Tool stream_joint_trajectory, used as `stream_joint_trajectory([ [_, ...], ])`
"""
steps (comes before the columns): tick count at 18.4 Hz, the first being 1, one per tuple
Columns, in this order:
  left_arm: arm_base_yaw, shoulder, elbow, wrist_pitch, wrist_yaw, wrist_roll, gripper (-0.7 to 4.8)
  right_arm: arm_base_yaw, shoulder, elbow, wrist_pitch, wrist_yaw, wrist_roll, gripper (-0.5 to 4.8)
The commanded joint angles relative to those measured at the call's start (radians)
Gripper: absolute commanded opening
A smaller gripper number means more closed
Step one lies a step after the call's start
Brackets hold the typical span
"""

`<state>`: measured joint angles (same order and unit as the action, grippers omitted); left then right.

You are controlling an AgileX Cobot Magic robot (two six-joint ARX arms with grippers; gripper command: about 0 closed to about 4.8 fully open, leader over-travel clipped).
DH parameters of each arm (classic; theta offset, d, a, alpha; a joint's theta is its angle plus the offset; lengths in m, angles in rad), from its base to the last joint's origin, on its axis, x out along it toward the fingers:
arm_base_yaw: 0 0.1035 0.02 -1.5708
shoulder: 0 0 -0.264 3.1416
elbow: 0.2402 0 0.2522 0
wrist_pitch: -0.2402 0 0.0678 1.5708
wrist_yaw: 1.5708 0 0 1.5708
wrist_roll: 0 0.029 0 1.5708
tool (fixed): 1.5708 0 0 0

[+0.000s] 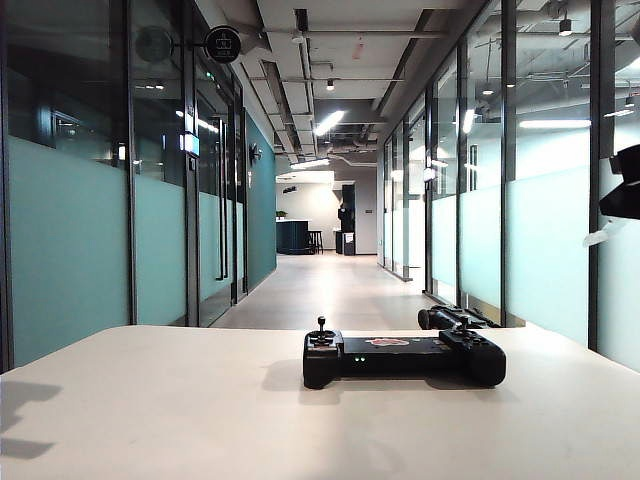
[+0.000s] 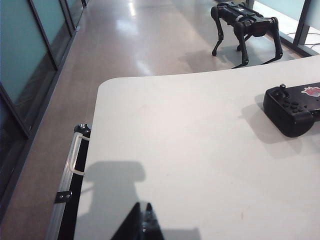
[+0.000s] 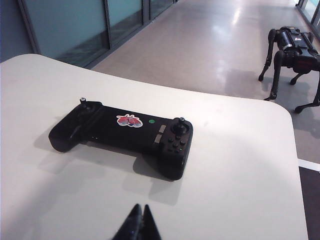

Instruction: Push the left joystick on the remote control sitting on the white table backward to make the robot dog back up in a straight line until it returns close to you.

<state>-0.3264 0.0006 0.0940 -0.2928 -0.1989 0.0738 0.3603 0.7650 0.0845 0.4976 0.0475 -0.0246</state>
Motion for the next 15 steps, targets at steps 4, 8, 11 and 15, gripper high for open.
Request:
stream_joint_trajectory([
  [4,0.000,0.001,0.002,0.009,0.001,-0.003,-0.05,-0.001,-0.322,-0.002,-0.330,-0.026,-0.003,-0.06],
  [8,0.000,0.001,0.002,0.010,0.001,-0.003,-0.05,-0.072,-0.563,-0.077,-0.420,-0.020,-0.003,-0.06],
  [11,0.000,0.001,0.002,0.009,0.001,-0.003,-0.04,-0.179,-0.713,-0.086,-0.519,-0.024,-0.002,-0.06],
  [15,0.000,0.001,0.002,0.009,0.001,-0.003,-0.05,-0.309,-0.766,-0.086,-0.464,-0.024,0.087,-0.06],
])
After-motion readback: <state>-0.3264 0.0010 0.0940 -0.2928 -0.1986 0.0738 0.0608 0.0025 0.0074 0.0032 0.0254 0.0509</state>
